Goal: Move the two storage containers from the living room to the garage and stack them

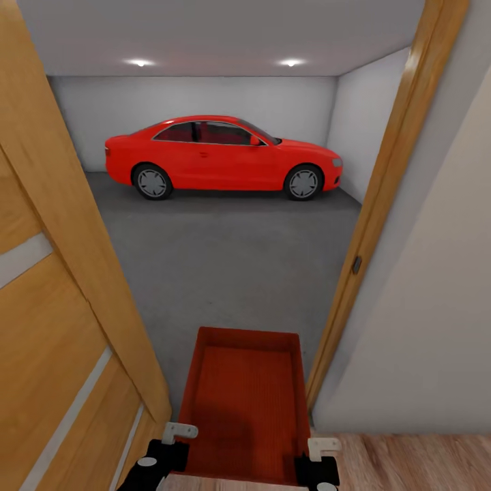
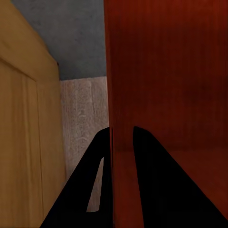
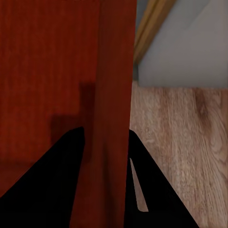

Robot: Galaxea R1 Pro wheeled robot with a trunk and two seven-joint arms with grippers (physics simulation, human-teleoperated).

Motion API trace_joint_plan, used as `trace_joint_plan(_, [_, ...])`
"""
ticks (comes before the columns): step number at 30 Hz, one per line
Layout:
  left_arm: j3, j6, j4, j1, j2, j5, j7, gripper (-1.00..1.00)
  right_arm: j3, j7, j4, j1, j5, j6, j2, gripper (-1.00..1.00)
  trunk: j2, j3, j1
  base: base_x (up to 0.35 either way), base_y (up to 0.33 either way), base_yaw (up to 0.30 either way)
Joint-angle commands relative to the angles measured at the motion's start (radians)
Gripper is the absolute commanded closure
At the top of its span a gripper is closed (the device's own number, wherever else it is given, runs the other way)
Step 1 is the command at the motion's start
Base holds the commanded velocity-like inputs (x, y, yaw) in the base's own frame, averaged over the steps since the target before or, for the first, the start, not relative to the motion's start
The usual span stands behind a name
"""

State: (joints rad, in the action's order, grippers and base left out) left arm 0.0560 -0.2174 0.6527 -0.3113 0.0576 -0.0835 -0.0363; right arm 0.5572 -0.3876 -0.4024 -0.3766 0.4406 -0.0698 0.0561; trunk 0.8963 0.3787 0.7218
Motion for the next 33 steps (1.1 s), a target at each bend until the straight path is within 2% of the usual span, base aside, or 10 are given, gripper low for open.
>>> trace_joint_plan(1, [0.019,-0.005,-0.045,0.000,-0.006,-0.001,-0.011,1.00,0.000,-0.003,-0.003,-0.011,-0.003,-0.004,-0.024,1.00,0.001,0.001,0.000,0.209,0.000,0.000])
trace_joint_plan(14, [0.019,-0.004,-0.045,0.000,-0.006,-0.001,-0.011,1.00,0.000,-0.003,-0.003,-0.011,-0.004,-0.004,-0.024,1.00,0.001,0.001,0.000,0.302,0.000,0.000])
trace_joint_plan(21, [0.019,-0.008,-0.045,0.000,-0.005,-0.001,-0.011,1.00,0.000,-0.003,-0.003,-0.011,-0.005,-0.004,-0.024,1.00,0.001,0.001,0.000,0.112,0.000,0.000])
trace_joint_plan(33, [0.019,-0.005,-0.045,0.000,-0.006,-0.001,-0.010,1.00,0.000,-0.003,-0.003,-0.011,-0.005,-0.004,-0.024,1.00,0.001,0.001,0.000,0.303,0.000,0.000])
